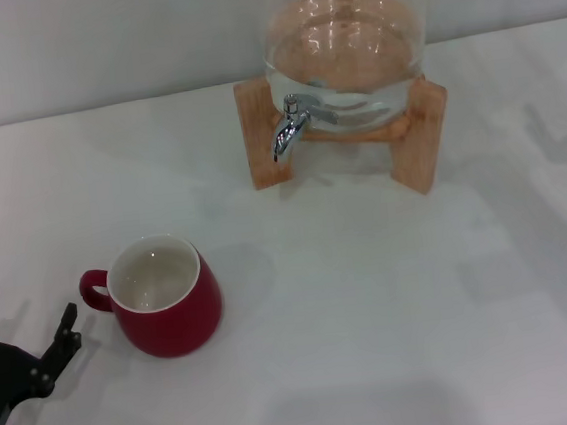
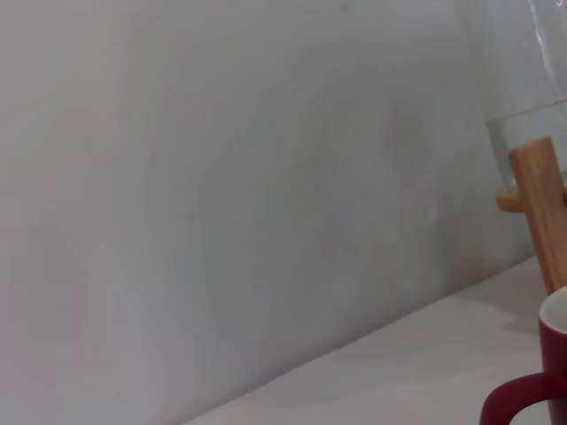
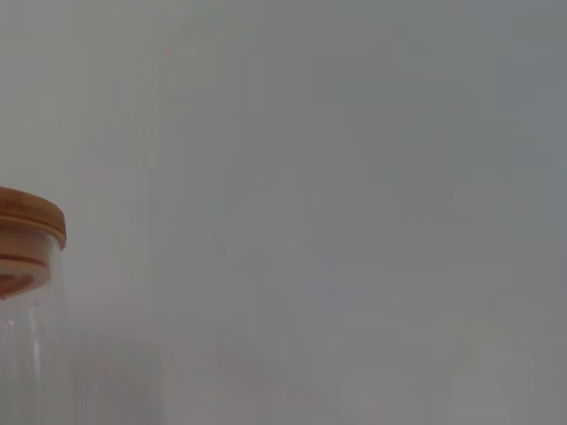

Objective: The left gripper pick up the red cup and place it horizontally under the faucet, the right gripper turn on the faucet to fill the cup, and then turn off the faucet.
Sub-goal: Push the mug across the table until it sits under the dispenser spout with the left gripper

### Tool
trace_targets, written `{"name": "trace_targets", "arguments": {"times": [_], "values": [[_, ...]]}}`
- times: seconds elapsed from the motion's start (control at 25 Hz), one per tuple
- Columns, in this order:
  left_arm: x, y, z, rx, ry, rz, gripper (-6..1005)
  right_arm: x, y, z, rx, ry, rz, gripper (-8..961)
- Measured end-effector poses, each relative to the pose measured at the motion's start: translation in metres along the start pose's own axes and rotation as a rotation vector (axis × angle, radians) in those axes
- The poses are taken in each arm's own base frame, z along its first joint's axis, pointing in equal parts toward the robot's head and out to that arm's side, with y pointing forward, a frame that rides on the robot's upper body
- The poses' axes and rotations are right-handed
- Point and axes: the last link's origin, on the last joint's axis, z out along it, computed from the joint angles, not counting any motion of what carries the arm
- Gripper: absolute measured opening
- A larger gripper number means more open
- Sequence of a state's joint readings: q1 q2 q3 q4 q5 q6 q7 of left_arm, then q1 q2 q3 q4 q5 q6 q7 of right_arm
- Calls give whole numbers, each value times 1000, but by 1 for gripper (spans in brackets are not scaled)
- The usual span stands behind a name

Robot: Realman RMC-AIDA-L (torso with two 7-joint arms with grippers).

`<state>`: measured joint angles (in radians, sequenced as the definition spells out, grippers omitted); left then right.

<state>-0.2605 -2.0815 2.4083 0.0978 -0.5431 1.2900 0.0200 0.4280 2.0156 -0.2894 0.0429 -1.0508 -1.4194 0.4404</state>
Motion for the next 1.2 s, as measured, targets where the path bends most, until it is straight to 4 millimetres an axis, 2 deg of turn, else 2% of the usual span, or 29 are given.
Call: {"name": "trace_targets", "arguments": {"times": [1.2], "values": [[2, -4, 10, -29, -2, 51, 888, -2, 2, -4, -13, -17, 13, 724]]}}
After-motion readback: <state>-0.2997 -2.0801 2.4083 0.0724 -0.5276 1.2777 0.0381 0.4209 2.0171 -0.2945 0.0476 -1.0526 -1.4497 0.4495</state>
